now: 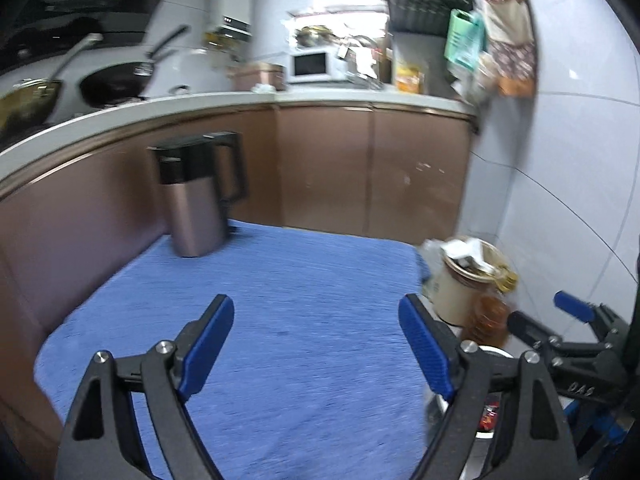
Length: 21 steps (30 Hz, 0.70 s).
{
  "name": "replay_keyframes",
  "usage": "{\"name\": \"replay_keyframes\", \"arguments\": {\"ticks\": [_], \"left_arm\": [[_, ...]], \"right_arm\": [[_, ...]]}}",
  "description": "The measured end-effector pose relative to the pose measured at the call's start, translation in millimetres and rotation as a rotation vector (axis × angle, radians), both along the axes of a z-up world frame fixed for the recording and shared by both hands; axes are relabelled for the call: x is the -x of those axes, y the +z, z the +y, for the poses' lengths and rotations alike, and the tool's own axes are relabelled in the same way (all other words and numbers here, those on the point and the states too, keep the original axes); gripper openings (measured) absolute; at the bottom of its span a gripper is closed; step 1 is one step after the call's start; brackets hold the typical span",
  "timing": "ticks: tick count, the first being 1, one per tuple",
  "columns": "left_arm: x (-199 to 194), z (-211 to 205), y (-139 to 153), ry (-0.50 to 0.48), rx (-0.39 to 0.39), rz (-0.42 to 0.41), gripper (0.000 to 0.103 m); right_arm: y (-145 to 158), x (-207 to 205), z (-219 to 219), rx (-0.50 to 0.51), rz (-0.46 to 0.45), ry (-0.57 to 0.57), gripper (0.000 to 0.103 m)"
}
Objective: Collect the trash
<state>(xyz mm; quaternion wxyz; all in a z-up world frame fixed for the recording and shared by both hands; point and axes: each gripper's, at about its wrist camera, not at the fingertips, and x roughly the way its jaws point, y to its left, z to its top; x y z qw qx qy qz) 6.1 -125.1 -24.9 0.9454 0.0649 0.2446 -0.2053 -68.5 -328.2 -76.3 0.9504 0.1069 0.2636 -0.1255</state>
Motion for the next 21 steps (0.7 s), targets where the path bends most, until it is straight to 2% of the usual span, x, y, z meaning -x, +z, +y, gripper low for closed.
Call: {"name": "replay_keyframes", "arguments": {"ticks": [5, 14, 21], "left_arm": [[17, 37, 6, 0.089, -0.002, -0.047, 0.086], [50, 76, 23, 0.202, 0.003, -0.125, 0.087], [77, 93, 35, 0.256, 0.017, -0.173, 0.096]], "right_arm": [[28, -4, 43, 0.048, -0.047, 0.080, 0.103], [51, 6, 103, 0.099, -0.108, 0.186, 0.103], [64, 26, 122, 0.120, -0.154, 0.222, 0.103]]}}
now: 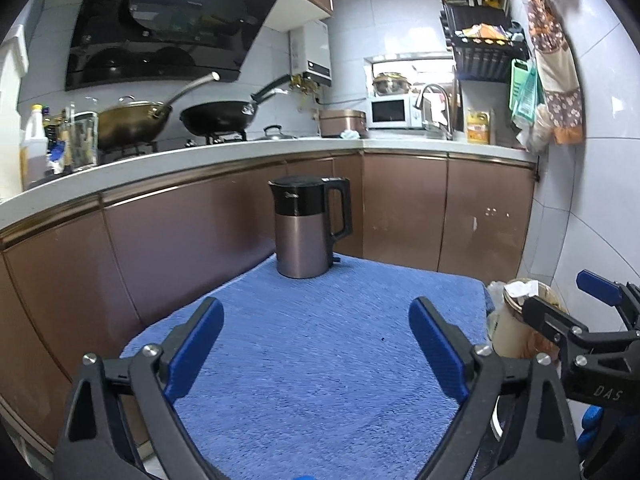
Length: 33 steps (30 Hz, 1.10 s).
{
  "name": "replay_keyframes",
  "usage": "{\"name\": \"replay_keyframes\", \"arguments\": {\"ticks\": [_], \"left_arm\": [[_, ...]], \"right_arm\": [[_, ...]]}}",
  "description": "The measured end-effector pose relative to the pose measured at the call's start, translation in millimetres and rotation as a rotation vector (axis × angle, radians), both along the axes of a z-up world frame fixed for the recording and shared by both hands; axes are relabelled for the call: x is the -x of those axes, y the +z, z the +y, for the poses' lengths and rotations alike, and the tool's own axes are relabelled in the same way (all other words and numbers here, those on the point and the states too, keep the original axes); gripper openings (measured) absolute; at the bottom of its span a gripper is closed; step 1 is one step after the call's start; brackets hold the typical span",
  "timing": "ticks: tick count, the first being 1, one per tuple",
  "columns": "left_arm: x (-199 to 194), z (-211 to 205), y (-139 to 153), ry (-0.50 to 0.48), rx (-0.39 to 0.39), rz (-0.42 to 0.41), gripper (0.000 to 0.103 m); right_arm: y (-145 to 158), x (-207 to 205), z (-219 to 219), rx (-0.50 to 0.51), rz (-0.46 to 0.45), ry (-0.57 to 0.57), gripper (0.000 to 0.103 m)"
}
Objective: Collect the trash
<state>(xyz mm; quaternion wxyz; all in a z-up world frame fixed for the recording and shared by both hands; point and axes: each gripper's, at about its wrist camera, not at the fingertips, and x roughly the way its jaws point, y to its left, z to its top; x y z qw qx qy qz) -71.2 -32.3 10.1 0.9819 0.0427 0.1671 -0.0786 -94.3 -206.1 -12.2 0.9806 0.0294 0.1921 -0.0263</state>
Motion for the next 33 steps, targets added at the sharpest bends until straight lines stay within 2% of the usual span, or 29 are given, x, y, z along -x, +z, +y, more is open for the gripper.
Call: {"name": "replay_keyframes", "arguments": {"ticks": [5, 13, 16, 24, 33], "left_arm": [[19, 8, 7, 0.045, -0.004, -0.037, 0.101], [40, 28, 15, 0.153, 0.019, -0.112, 0.103], [44, 34, 17, 0.173, 0.021, -0.123, 0.103], [55, 34, 21, 0.176, -0.007, -0.147, 0.103], [62, 34, 29, 0.162, -0.006, -0.172, 0.103]], "right_arm": [[7, 16, 6, 0.016, -0.033, 0.000, 0.103], [26, 43, 22, 0.118, -0.127, -0.158, 0.103], [35, 56, 27, 0.133, -0.169, -0.173, 0.103], [51, 74, 35, 0.125, -0.201, -0.153, 0.103], [53, 81, 31, 0.105, -0.211, -0.161, 0.103]]}}
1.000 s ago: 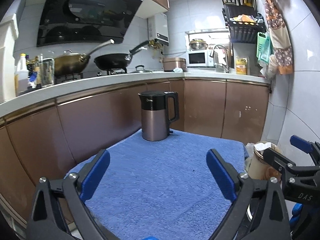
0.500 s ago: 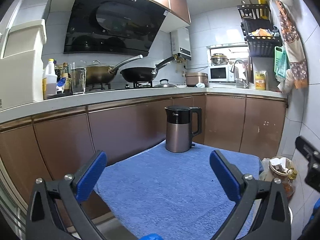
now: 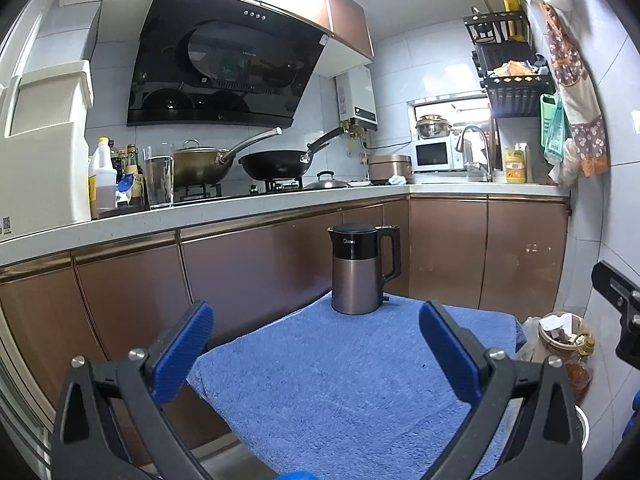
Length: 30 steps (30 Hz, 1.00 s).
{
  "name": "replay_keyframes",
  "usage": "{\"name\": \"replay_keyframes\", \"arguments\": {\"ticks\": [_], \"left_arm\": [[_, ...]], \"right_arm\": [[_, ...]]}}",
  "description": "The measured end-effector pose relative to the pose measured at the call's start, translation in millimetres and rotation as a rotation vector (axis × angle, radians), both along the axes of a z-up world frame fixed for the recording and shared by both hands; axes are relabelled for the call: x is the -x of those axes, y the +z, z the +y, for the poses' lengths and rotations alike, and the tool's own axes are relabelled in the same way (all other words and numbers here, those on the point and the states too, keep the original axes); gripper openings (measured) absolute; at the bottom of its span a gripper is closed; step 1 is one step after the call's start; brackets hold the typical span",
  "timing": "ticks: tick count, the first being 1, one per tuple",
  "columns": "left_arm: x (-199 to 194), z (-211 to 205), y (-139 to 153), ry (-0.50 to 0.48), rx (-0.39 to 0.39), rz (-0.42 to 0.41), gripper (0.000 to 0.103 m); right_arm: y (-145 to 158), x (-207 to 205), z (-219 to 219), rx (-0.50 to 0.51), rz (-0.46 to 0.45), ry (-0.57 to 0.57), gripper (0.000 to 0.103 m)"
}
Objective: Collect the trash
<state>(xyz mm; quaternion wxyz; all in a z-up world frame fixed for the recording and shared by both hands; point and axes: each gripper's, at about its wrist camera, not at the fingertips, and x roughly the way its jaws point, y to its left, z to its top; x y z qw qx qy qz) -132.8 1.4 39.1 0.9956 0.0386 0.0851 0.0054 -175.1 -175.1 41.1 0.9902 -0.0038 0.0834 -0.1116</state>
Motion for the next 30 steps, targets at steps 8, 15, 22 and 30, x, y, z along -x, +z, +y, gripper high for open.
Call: {"name": "replay_keyframes", "arguments": {"ticks": [8, 15, 22, 30], "left_arm": [[3, -1, 1, -0.012, 0.008, -0.005, 0.103], [0, -6, -3, -0.025, 0.003, 0.015, 0.103], [-4, -10, -8, -0.040, -0.010, 0.032, 0.103], [-6, -12, -11, -0.049, -0.016, 0.039, 0.103]], "right_arm": [[-3, -3, 2, -0.005, 0.008, -0.020, 0.103], [-7, -5, -1, -0.013, 0.029, -0.019, 0.103], [-12, -8, -5, -0.028, 0.052, -0.015, 0.103], [-14, -8, -10, -0.038, 0.057, -0.020, 0.103]]}}
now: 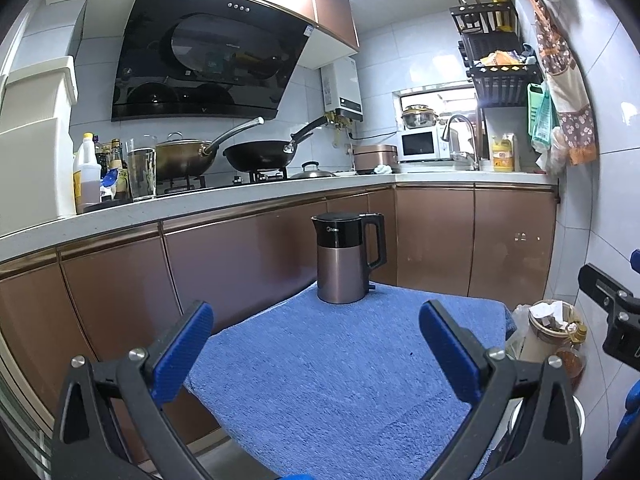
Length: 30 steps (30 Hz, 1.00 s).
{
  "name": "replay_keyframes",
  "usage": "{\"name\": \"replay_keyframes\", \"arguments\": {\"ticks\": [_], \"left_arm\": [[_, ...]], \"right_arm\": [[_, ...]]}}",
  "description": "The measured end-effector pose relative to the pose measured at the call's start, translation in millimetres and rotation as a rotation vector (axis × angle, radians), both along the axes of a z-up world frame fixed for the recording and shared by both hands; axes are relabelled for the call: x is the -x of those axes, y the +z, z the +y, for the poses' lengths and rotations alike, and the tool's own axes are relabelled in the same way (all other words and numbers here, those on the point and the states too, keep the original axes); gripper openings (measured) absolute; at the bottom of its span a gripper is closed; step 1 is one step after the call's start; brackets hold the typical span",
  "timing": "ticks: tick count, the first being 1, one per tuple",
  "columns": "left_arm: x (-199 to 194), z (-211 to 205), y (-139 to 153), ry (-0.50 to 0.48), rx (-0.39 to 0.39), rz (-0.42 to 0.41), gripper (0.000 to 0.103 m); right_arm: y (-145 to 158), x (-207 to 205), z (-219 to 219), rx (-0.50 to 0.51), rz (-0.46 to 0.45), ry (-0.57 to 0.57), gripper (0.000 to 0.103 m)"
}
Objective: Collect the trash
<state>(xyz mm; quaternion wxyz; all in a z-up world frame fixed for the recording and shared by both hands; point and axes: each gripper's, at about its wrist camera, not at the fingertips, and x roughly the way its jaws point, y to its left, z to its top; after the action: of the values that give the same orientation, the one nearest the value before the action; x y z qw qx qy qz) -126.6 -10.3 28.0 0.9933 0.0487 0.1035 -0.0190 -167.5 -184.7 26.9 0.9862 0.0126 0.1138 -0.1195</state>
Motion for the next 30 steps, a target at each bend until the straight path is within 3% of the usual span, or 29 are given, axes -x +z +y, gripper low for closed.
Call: {"name": "replay_keyframes", "arguments": {"ticks": [30], "left_arm": [[-12, -6, -12, -0.020, -0.014, 0.048, 0.103]], "right_arm": [[-10, -9, -8, 0.001, 0.045, -0.029, 0.103]]}}
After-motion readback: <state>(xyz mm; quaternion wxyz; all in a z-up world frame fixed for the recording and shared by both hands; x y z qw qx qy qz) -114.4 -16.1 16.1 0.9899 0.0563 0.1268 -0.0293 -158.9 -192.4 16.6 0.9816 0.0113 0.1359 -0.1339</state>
